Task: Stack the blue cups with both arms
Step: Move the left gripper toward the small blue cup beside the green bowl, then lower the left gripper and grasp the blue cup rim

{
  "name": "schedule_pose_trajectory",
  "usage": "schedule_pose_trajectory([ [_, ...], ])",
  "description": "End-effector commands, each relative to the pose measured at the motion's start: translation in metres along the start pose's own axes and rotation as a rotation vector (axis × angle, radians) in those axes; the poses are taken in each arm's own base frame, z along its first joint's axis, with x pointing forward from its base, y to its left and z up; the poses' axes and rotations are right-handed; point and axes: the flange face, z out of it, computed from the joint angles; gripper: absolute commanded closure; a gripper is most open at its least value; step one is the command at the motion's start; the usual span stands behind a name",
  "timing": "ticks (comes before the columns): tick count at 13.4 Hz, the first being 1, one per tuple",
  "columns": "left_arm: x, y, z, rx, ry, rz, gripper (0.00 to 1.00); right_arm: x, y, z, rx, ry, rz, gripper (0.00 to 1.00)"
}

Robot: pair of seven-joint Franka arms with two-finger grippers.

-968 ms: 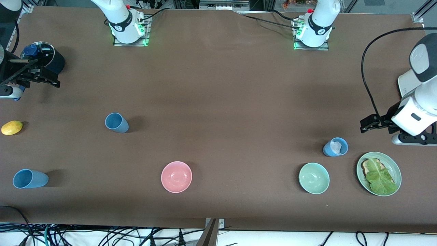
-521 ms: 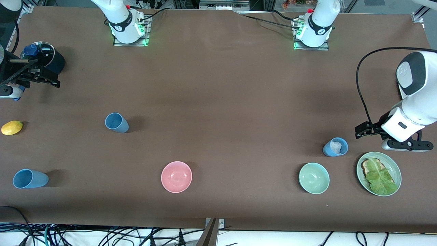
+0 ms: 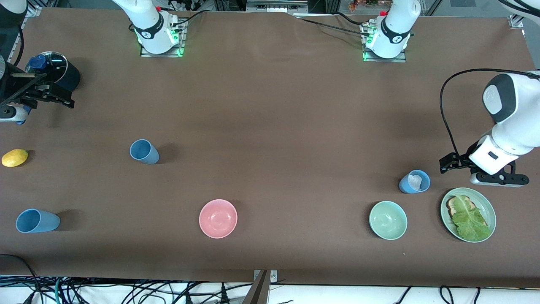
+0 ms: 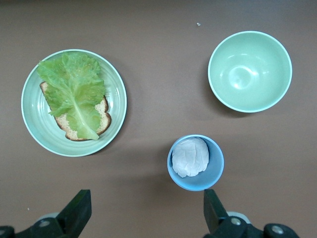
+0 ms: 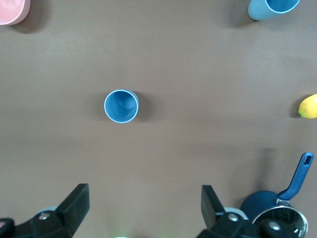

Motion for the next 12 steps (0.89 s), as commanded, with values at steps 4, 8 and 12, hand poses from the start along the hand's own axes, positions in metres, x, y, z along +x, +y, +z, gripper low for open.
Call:
schedule_pose_trajectory([
  [4, -0.011, 0.0, 0.042, 0.007, 0.04, 0.024, 0.0, -0.001, 0.001, -0.005, -0.01, -0.001, 0.005, 0.0],
  [8, -0.012, 0.0, 0.066, 0.0, 0.022, 0.02, 0.0, -0.001, 0.001, -0.004, -0.01, -0.001, 0.005, 0.0],
  [12, -0.015, 0.002, 0.086, -0.01, -0.004, 0.031, 0.0, -0.002, 0.002, -0.005, -0.01, 0.0, 0.005, 0.0],
])
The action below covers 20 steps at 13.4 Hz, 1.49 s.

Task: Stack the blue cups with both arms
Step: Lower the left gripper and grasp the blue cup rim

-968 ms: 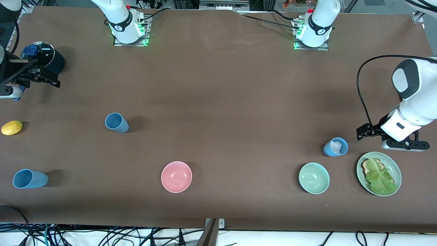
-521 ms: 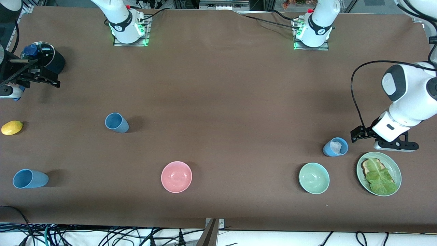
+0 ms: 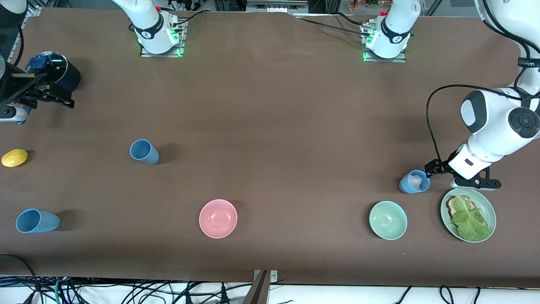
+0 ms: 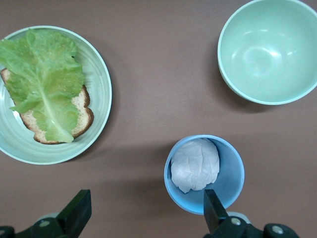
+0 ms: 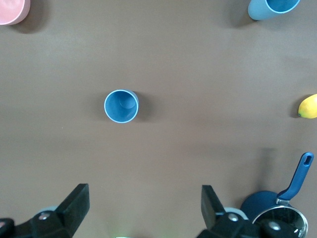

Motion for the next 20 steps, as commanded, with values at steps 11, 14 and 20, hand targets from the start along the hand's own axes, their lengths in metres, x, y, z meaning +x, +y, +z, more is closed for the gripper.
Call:
schedule_pose_trajectory([
  [11, 0.005, 0.0, 0.044, -0.007, 0.009, 0.021, 0.0, -0.001, 0.001, -0.005, -0.01, -0.001, 0.005, 0.0],
  [14, 0.005, 0.001, 0.062, -0.009, 0.014, 0.02, 0.0, -0.001, 0.001, -0.005, -0.01, -0.001, 0.003, 0.0],
  [20, 0.009, 0.003, 0.077, -0.025, 0.01, -0.004, 0.14, -0.001, 0.001, -0.005, -0.01, -0.001, 0.003, 0.0],
])
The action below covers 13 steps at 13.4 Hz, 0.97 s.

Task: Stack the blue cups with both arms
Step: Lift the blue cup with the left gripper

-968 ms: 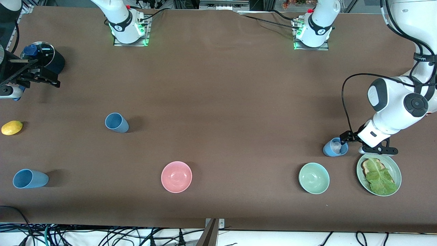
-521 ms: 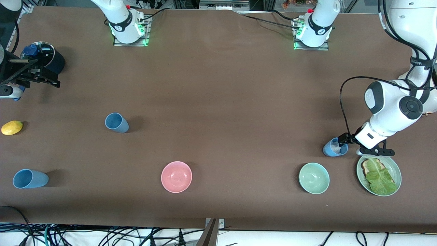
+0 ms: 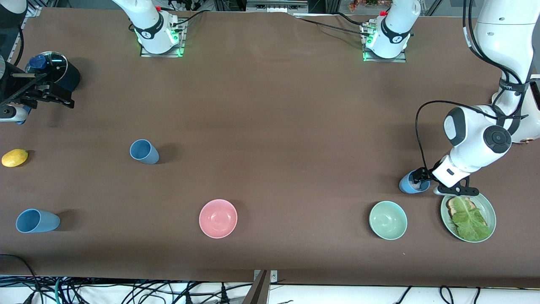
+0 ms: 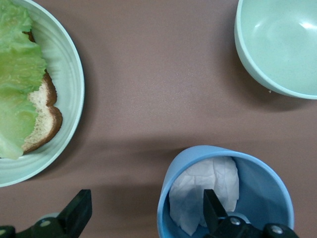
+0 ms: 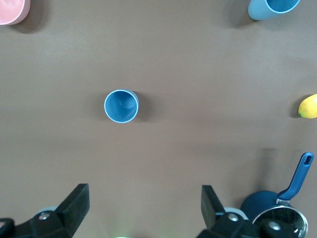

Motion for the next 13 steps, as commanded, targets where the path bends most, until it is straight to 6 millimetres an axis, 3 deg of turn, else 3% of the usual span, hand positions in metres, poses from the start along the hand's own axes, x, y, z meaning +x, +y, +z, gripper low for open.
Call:
schedule_pose_trajectory([
  [1, 0.0089, 0.0019, 0.0006, -0.027, 0.018, -0.023, 0.25, -0.0014, 0.0014, -0.0045, -0.01, -0.001, 0.005, 0.0],
  [7, 0.0097, 0.0002, -0.0019, -0.054, 0.026, -0.065, 0.95, -0.0019, 0.0015, -0.0053, -0.01, 0.0, 0.005, 0.0],
  [8, 0.0097, 0.0002, -0.0019, -0.054, 0.026, -0.067, 1.0, -0.0014, 0.0015, -0.0045, -0.01, -0.001, 0.005, 0.0],
  [13, 0.0135, 0.0016, -0.0071, -0.054, 0.035, -0.068, 1.0, -0.0019, 0.0014, -0.0041, -0.009, -0.006, 0.006, 0.0],
])
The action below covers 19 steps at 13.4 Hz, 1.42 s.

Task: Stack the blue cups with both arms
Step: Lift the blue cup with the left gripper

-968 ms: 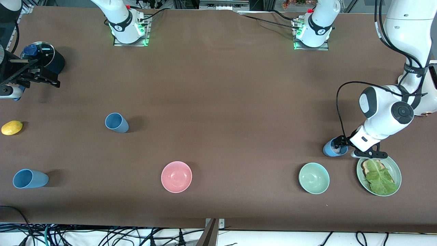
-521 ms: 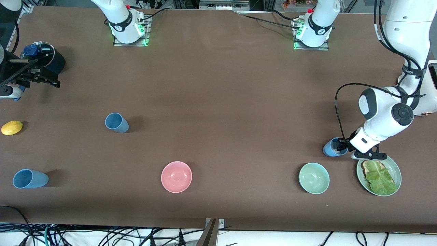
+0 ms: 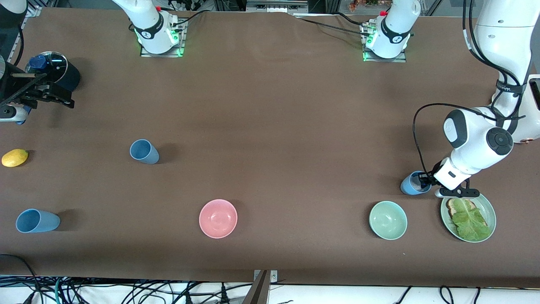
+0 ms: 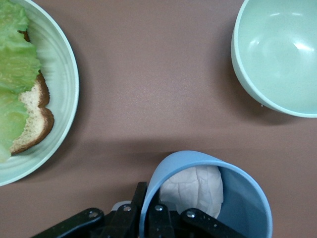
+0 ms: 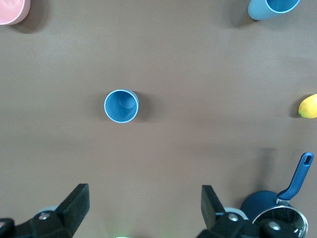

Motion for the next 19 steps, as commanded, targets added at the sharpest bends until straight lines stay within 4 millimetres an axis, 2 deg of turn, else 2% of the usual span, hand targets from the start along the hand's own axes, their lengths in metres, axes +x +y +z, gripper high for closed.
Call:
schedule_pose_trajectory([
  [1, 0.014, 0.003, -0.014, -0.017, 0.026, -0.01, 1.0, -0.002, 0.001, -0.004, -0.009, -0.005, 0.006, 0.0],
  [5, 0.024, 0.008, -0.05, -0.029, -0.021, 0.002, 1.0, -0.002, 0.001, -0.005, -0.01, -0.003, 0.005, 0.0],
  [7, 0.02, 0.009, -0.051, -0.036, -0.063, 0.004, 1.0, -0.002, 0.001, -0.004, -0.009, -0.005, 0.005, 0.0],
  [8, 0.018, 0.015, -0.058, -0.043, -0.087, 0.011, 1.0, -0.002, 0.001, -0.004, -0.009, -0.005, 0.005, 0.0],
  [9, 0.016, 0.03, -0.064, -0.067, -0.109, 0.018, 1.0, -0.002, 0.001, -0.004, -0.009, -0.005, 0.006, 0.0],
  [11, 0.011, 0.04, -0.072, -0.078, -0.154, -0.009, 1.0, -0.002, 0.001, -0.004, -0.01, -0.005, 0.005, 0.0],
  [16, 0.005, 0.112, -0.086, -0.105, -0.204, -0.08, 1.0, -0.002, 0.001, -0.004, -0.01, -0.005, 0.005, 0.0],
  [19, 0.0, 0.172, -0.089, -0.112, -0.212, -0.139, 1.0, -0.002, 0.001, -0.004, -0.009, -0.005, 0.005, 0.0],
])
